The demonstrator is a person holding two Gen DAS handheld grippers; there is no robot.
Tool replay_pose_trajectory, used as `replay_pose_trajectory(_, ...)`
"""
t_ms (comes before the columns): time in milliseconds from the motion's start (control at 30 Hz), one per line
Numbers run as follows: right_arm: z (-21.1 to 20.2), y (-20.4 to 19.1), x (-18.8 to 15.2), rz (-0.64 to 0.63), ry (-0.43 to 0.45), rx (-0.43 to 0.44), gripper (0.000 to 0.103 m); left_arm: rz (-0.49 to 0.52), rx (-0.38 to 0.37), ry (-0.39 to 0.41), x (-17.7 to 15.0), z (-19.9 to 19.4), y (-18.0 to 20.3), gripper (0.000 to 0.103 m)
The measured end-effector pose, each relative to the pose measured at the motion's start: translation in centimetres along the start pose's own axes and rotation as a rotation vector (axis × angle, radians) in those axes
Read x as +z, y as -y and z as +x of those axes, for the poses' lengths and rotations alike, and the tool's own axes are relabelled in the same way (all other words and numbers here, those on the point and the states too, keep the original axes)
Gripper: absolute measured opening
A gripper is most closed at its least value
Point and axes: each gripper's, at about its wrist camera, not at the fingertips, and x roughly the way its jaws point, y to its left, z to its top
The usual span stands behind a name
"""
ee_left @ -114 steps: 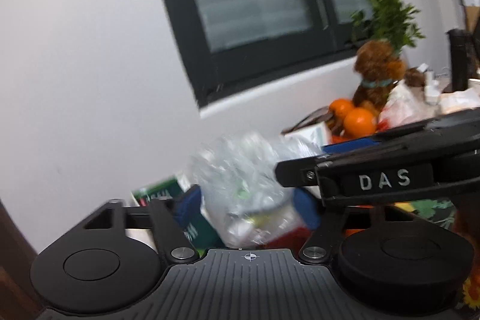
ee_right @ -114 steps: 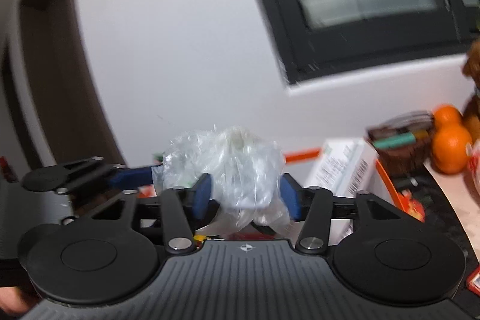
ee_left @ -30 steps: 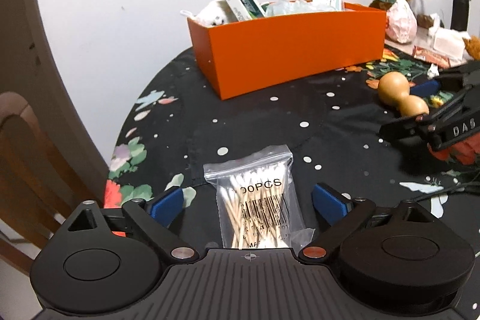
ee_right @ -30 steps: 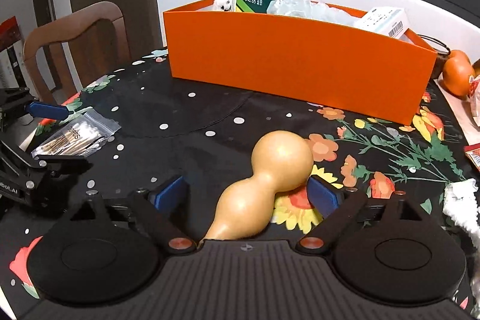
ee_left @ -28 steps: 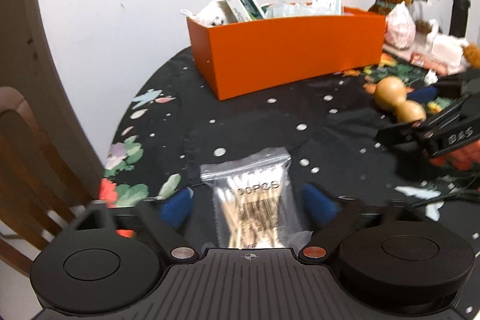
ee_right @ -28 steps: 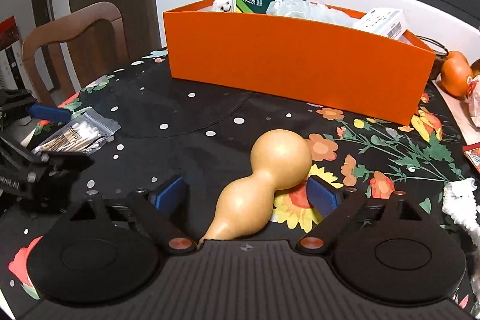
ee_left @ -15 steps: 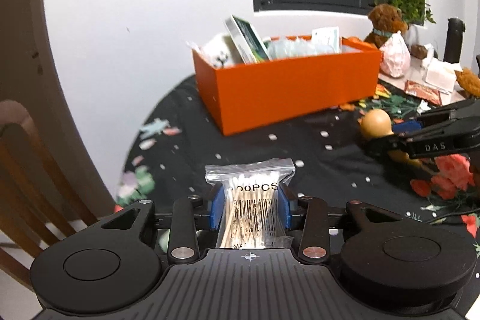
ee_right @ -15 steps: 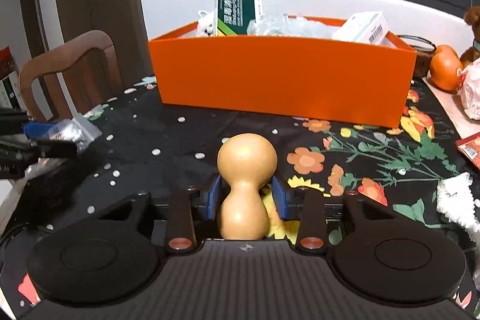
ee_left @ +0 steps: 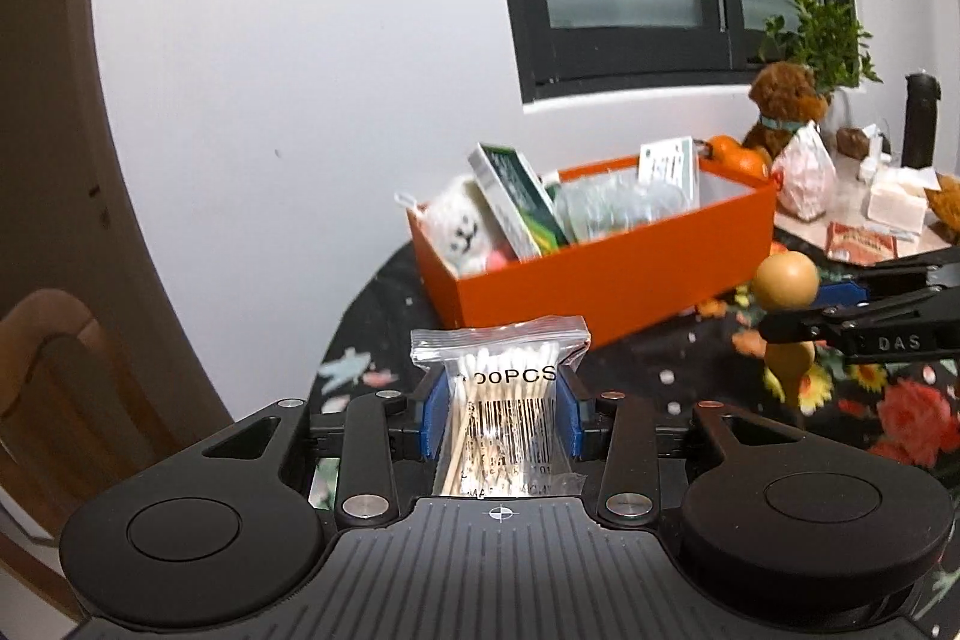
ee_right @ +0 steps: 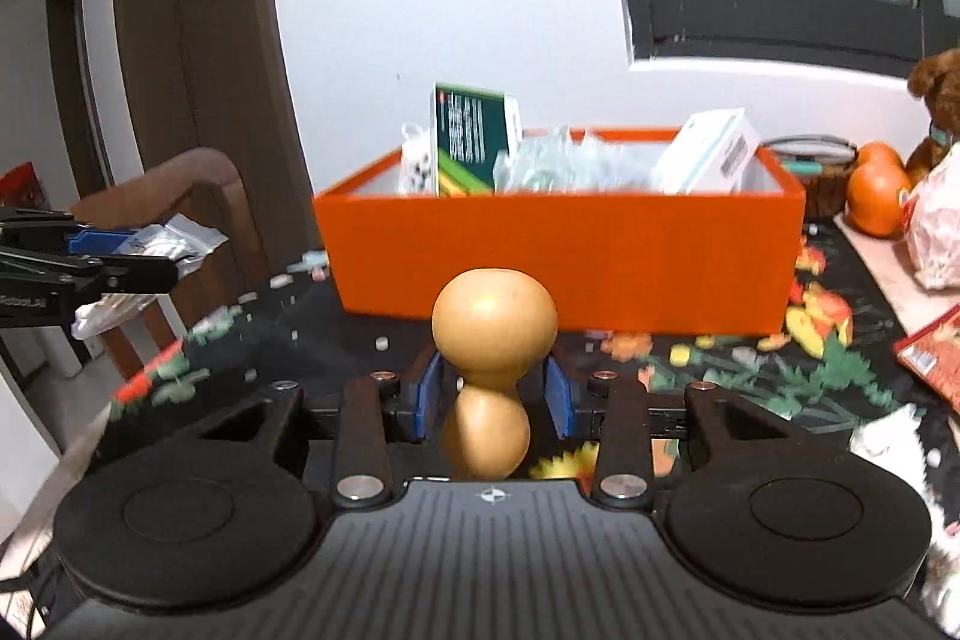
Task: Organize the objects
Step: 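Carry the gourd and cotton-swab bag over the orange box with both grippers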
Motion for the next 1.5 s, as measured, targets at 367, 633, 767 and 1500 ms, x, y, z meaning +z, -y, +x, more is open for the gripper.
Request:
replay_pose_trajectory(367,-0.7,0.5,4.2,0.015,0.095,0.008,0.043,0.027,0.038,0.065,4.9,1.3,0.3,0.093)
replay_pose_trajectory(633,0.3,2.7,8.0,0.058,0.138,0.002,0.043,0.040,0.021,0.106,8.1,3.7,1.1,0.093)
replay_pose_trajectory(767,1.2,4.3,9.8,0.096,0.163,0.001,0.043,0.038,0.006,0.120,9.3,5.8,1.7,0.093)
replay_pose_trajectory(1500,11.5,8.8,9.5,0.171,0.104,-0.092,0.044,-0.061,-0.074,0.023,8.5,18.4,3.5,0.099)
